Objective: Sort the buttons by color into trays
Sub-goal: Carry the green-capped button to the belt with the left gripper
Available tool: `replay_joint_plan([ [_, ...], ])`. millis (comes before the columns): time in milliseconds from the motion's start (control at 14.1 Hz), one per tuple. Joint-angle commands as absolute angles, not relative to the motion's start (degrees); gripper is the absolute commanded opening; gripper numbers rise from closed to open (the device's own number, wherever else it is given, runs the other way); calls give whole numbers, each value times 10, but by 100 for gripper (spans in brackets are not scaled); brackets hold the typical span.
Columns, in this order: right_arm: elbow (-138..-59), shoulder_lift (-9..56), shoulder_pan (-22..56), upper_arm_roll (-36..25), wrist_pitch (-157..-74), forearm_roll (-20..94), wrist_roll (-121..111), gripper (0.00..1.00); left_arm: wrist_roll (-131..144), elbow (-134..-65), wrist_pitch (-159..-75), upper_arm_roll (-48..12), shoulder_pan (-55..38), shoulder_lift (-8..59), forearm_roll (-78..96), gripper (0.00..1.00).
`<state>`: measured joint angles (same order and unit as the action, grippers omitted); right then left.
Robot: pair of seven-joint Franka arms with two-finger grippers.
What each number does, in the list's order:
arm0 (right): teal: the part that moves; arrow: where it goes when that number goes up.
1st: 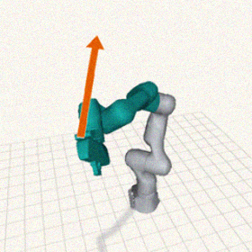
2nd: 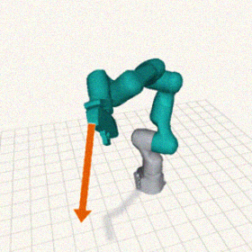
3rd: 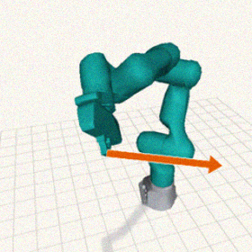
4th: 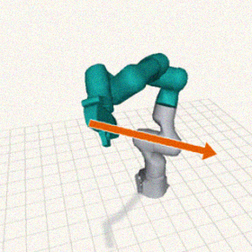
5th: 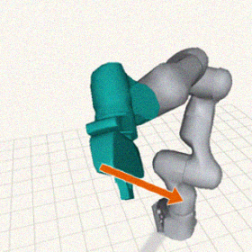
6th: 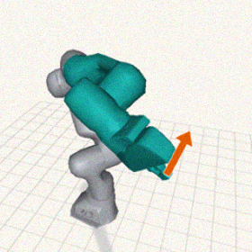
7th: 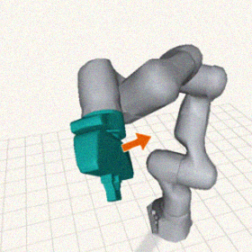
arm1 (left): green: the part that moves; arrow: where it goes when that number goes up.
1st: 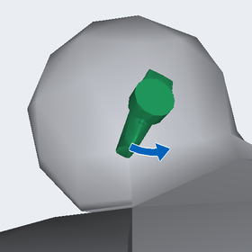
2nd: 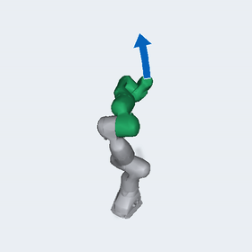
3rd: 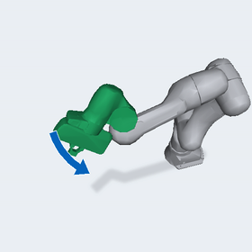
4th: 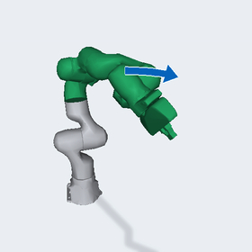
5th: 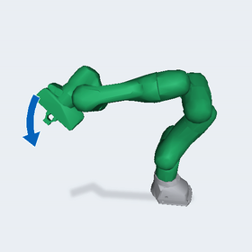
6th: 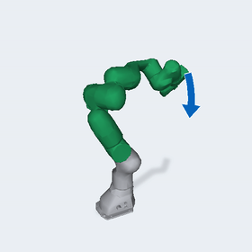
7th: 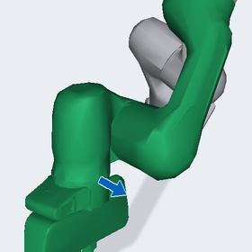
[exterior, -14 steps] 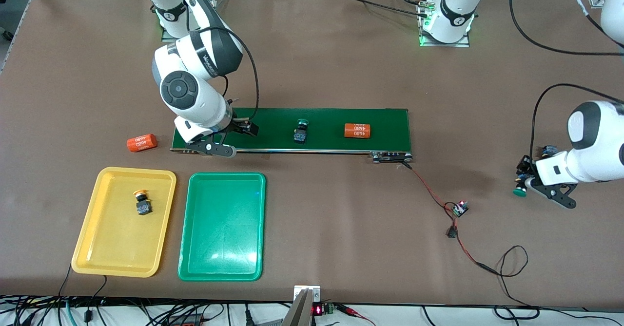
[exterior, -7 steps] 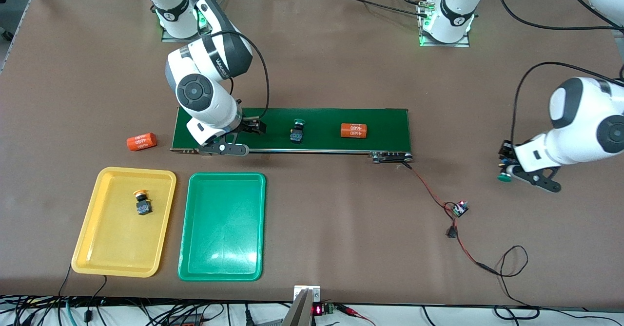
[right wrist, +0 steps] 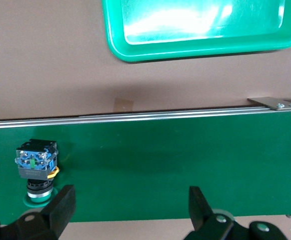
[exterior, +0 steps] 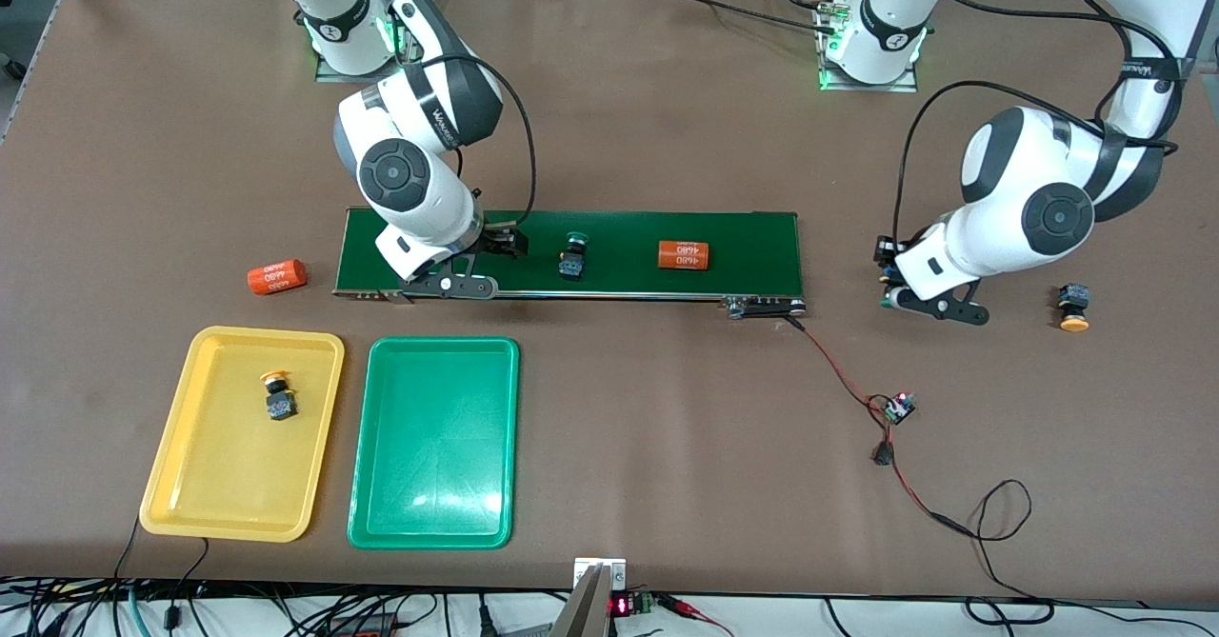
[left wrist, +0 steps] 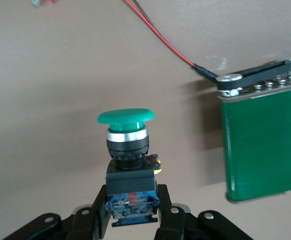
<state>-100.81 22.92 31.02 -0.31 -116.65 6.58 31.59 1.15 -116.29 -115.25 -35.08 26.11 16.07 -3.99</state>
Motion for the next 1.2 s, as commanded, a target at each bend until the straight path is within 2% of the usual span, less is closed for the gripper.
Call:
replay_joint_plan([
  [0,-1005,232,316,-7,-1170,69,316,100,21,-1183,-1175,-349,246,143,20,0],
  [283,-1006,240,323,-7,-1176,69,316,100,80,-1222,-1257,-349,211,142,26,0],
  [707,-1035,228,335,-8,-1230,62,310,100,114,-1228,-1266,-349,150,139,59,0],
  [1131,-1135,179,337,-10,-1338,61,265,100,114,-1270,-1303,-353,132,121,59,0],
])
